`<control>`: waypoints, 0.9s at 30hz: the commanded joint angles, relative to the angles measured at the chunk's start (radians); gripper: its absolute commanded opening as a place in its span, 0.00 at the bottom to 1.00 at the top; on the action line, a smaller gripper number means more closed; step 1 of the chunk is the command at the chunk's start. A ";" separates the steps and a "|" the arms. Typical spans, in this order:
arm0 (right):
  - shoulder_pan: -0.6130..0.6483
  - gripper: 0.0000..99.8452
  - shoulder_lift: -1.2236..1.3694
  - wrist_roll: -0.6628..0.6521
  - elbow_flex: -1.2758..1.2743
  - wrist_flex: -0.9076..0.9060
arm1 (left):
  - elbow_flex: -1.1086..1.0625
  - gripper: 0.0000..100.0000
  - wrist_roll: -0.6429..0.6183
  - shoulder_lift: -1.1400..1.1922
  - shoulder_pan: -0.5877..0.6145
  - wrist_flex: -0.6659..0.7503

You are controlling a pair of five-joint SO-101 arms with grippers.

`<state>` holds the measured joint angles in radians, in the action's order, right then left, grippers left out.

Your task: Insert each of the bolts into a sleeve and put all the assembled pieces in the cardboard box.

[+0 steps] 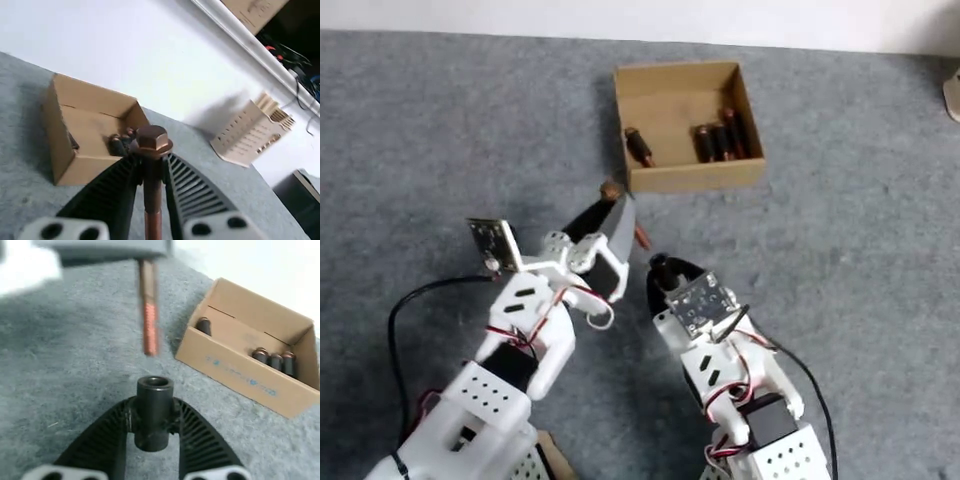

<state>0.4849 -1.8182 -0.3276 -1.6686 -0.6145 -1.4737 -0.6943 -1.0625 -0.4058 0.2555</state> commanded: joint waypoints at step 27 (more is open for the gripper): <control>0.015 0.00 -0.016 0.003 -0.053 0.059 | -0.045 0.01 0.005 -0.377 -0.010 -0.140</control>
<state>0.4910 -1.8167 -0.3276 -1.6686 -0.5869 -1.5305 -0.6513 -1.3357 -0.4258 0.1849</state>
